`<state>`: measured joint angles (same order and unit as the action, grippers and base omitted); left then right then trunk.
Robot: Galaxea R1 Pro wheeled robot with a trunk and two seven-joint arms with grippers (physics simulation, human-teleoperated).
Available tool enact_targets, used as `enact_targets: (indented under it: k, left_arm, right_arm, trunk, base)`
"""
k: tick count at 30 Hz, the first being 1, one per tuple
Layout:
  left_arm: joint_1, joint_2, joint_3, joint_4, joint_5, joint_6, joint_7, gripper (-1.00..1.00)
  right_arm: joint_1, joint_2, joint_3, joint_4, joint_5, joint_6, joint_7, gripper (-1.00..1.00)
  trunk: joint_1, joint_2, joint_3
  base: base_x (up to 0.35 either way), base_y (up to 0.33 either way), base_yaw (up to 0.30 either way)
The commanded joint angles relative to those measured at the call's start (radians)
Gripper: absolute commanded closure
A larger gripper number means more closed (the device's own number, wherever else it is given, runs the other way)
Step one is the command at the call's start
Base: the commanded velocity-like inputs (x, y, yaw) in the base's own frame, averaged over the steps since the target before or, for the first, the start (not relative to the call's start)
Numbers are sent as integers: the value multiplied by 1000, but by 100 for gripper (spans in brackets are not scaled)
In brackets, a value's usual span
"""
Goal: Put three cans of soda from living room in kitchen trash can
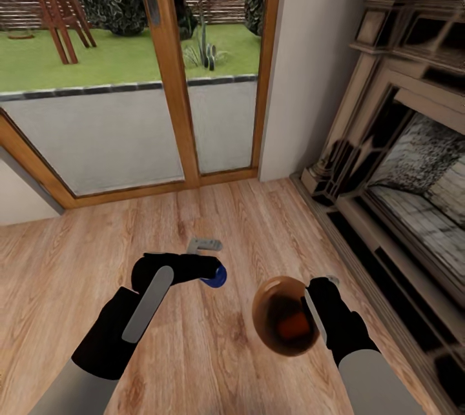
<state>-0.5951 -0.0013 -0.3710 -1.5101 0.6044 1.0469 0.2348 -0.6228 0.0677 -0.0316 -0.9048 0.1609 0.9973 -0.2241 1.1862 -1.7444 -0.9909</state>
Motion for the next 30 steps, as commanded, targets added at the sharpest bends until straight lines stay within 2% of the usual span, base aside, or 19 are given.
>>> enact_targets:
  k: [1,3,5,9,14,23,30]
  left_arm:
    - [1,0,-1,-1,7,0,-2,100]
    - [2,0,-1,-2,18,0,-2,100]
    - [2,0,-3,-3,47,0,-1,100]
    - [3,0,-9,-3,70,0,0,100]
    - [3,-5,-13,2,74,0,0,100]
    - [4,-12,-16,6,74,0,0,100]
    - [4,-14,-21,7,74,0,0,100]
  right_arm:
    - [0,1,0,3,-3,-7,3,100]
    - [0,1,1,5,-3,-11,3,100]
    - [0,1,2,7,-4,-17,3,100]
    - [0,4,3,9,-5,-21,3,100]
    - [0,14,4,10,-6,-23,3,100]
    - [0,19,35,11,-7,-23,3,100]
    - [0,25,40,34,-6,-24,3,100]
  trunk:
    - [-4,7,3]
    - [-12,21,10]
    - [-19,35,16]
    - [-35,63,28]
    - [-54,98,44]
    - [-88,161,72]
    - [-88,161,72]
  base:
    - [0,0,0]
    - [0,0,0]
    - [0,0,0]
    - [0,0,0]
    - [0,0,0]
    - [0,0,0]
    - [0,0,0]
